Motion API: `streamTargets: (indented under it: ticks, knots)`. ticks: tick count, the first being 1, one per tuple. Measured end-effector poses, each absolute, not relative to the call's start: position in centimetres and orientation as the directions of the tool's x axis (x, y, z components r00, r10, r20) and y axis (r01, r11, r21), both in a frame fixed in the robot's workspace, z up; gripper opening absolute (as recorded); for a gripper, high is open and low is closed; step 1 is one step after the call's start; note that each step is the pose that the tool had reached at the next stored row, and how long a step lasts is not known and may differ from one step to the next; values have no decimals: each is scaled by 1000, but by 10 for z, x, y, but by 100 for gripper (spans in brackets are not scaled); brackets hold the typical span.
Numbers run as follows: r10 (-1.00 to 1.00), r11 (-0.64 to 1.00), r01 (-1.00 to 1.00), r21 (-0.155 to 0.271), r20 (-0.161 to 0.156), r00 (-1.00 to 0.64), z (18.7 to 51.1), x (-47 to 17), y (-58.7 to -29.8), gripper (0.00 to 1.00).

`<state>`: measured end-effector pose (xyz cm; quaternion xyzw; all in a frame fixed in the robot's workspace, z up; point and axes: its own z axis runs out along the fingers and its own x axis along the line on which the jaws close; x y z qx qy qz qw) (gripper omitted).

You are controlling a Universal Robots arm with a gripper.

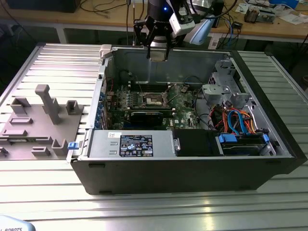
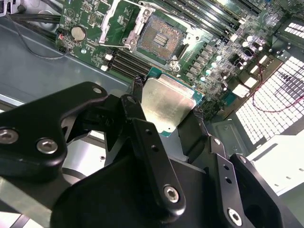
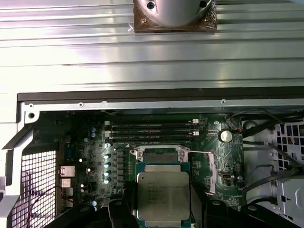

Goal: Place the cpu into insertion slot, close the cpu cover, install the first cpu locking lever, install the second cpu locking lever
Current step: 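Place the cpu into insertion slot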

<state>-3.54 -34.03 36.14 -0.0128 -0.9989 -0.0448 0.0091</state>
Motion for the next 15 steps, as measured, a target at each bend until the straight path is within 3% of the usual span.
streamTargets:
  ticks: [15]
  knots:
    - [25,996,26,89,19,-1000,359,-36,-340,55]
